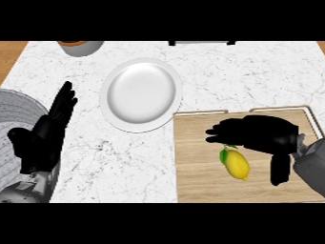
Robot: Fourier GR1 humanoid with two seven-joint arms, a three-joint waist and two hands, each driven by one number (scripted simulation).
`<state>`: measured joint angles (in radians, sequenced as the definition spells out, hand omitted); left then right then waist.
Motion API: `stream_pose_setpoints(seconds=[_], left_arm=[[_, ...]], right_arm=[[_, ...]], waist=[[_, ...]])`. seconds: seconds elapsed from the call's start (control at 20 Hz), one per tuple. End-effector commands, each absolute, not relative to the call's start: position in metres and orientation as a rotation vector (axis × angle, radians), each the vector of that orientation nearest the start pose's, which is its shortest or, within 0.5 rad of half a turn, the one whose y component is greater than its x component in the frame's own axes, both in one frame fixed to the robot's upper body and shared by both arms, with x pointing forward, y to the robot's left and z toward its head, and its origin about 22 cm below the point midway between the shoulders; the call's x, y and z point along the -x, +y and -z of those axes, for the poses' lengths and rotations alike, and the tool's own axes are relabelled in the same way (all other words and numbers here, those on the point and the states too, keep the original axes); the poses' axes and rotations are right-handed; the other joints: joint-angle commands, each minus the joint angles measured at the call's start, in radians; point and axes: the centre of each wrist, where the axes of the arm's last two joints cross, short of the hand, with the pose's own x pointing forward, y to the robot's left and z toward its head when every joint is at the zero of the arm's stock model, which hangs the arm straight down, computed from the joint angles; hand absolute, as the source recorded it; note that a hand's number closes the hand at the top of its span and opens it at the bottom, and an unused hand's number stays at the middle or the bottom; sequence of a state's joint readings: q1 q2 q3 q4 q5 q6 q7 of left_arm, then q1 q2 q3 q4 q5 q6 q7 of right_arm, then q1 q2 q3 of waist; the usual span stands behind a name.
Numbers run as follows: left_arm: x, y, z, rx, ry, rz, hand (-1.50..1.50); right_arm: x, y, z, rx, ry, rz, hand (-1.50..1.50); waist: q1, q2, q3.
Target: Pick the lemon from the tray and place it in the plate
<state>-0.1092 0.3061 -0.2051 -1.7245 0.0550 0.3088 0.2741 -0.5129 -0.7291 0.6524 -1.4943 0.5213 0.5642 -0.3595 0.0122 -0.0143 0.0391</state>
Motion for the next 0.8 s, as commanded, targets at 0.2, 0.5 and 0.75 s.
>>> stream_pose_setpoints(seconds=[0.2, 0.5, 0.75], left_arm=[[-0.247, 0.245, -0.022, -0.226, -1.302, 0.048, 0.00], [-0.235, 0.239, -0.008, -0.237, -1.289, 0.030, 0.00], [-0.245, 0.240, -0.023, -0.238, -1.310, 0.036, 0.00]], right_arm=[[-0.300, -0.216, -0.065, -0.020, -1.256, -2.025, -1.50], [-0.302, -0.215, -0.068, -0.007, -1.235, -2.051, -1.50], [-0.302, -0.207, -0.059, 0.029, -1.265, -2.113, 1.50]], waist=[[-0.005, 0.024, -0.039], [-0.006, 0.022, -0.040], [-0.001, 0.022, -0.039]])
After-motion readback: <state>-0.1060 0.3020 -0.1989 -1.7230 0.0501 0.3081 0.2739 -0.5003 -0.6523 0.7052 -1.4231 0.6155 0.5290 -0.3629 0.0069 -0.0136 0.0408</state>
